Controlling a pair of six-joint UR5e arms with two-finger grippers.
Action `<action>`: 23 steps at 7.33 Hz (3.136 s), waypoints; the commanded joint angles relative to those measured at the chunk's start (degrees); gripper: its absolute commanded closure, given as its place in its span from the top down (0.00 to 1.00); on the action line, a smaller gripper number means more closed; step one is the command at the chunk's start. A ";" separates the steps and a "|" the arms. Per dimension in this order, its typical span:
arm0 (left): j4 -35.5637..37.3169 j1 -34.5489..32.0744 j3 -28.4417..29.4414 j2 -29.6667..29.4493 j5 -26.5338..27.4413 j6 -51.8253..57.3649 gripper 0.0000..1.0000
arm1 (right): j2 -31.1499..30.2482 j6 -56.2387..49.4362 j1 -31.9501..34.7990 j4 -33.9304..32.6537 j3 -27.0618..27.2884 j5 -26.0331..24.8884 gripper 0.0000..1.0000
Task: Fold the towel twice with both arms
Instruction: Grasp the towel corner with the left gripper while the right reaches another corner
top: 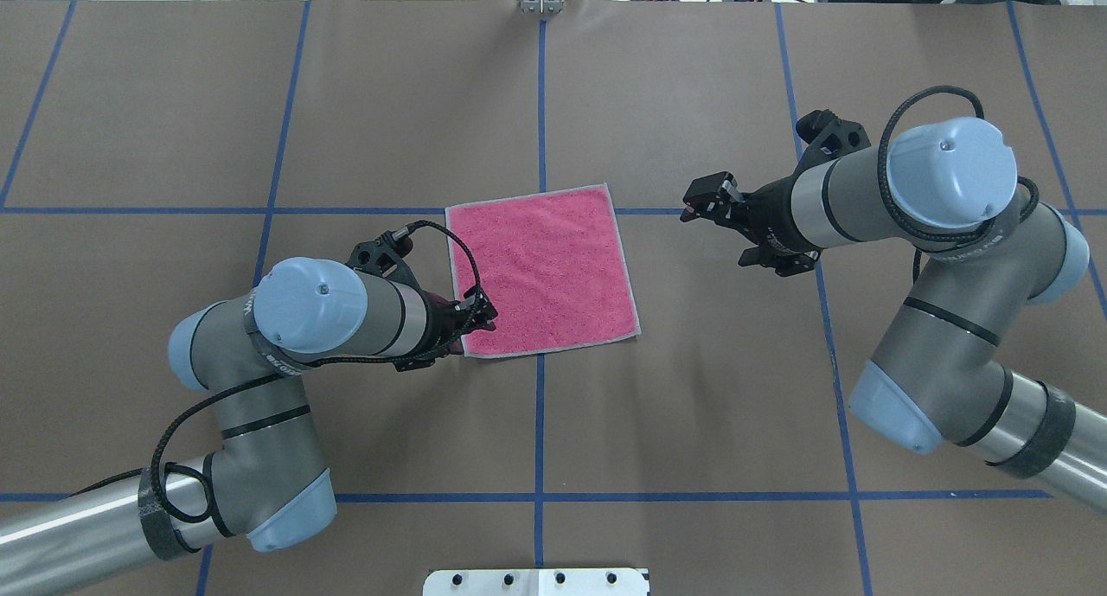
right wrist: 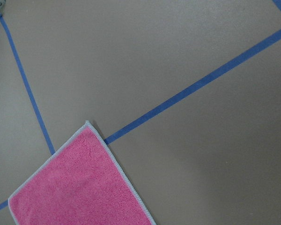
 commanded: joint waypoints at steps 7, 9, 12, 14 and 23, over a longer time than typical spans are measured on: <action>0.00 1.33 0.54 0.69 -0.01 0.22 0.28 | -0.07 0.00 -0.30 0.00 -0.03 -0.01 0.98; 0.00 1.24 0.54 0.69 -0.01 0.22 0.27 | -0.07 0.00 -0.30 0.00 -0.03 -0.01 0.98; 0.00 1.24 0.54 0.69 -0.01 0.22 0.05 | -0.07 0.00 -0.38 0.00 -0.03 -0.01 0.98; -0.09 1.24 0.45 1.04 -0.01 0.31 0.00 | -0.07 0.35 -2.74 0.00 0.06 -3.93 0.98; -0.26 1.24 0.36 1.04 0.08 0.31 0.00 | 5.81 13.97 -17.17 -5.19 -6.09 -18.38 0.61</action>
